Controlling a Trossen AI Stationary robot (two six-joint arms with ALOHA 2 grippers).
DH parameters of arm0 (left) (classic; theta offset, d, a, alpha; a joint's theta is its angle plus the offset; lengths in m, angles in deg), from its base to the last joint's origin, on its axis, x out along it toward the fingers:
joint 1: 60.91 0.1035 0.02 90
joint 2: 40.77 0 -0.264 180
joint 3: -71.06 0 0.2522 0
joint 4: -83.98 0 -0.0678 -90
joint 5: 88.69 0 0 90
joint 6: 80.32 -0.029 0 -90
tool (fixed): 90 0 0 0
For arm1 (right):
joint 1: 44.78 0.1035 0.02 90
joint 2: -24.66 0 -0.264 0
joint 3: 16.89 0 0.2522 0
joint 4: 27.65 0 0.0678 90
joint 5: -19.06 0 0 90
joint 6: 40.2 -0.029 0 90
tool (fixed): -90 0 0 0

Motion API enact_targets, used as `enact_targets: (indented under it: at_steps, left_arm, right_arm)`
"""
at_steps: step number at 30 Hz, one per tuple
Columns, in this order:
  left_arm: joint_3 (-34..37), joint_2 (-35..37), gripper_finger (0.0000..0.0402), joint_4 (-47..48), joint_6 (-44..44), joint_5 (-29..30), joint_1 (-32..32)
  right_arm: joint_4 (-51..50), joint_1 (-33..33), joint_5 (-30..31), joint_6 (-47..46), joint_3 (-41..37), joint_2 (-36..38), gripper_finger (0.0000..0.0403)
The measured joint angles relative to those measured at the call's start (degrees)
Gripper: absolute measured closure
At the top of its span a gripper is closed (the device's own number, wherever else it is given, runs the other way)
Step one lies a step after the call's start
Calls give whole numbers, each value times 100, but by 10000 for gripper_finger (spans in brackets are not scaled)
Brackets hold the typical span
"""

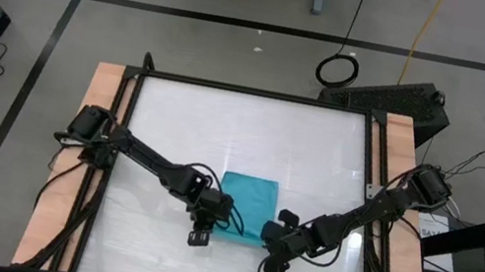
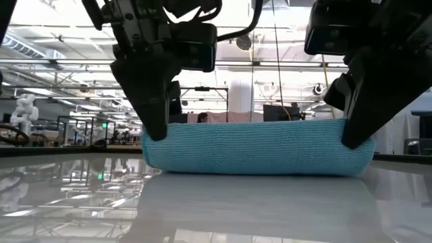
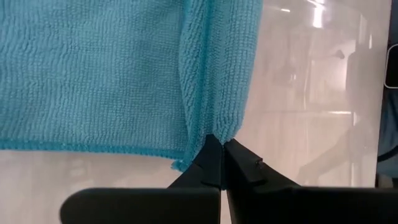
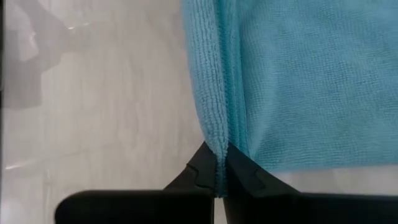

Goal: Roll towel
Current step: Roll the blue microfiber towel

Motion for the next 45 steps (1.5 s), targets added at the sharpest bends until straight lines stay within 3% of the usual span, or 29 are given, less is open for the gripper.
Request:
enact_targets:
  at_steps: [11, 25, 31, 41, 45]
  left_arm:
    - [-11, -207, 397, -56, 109, -106, 263]
    - [-15, -504, 392, -137, 155, -386, 409]
    - [-15, -565, 391, -162, 205, -400, 447]
    - [-11, -565, 390, -129, 297, -315, 477]
    - [-9, -565, 390, -127, 295, -300, 477]
  right_arm:
    - [-360, -7, 59, -242, -33, 7, 403]
    - [1334, -9, -178, -749, -1119, 31, 392]
    - [1460, -9, -216, -656, -1183, 28, 387]
    - [1137, 95, -266, 108, -1226, 577, 308]
    - [864, 321, 261, 507, -1220, 1044, 281]
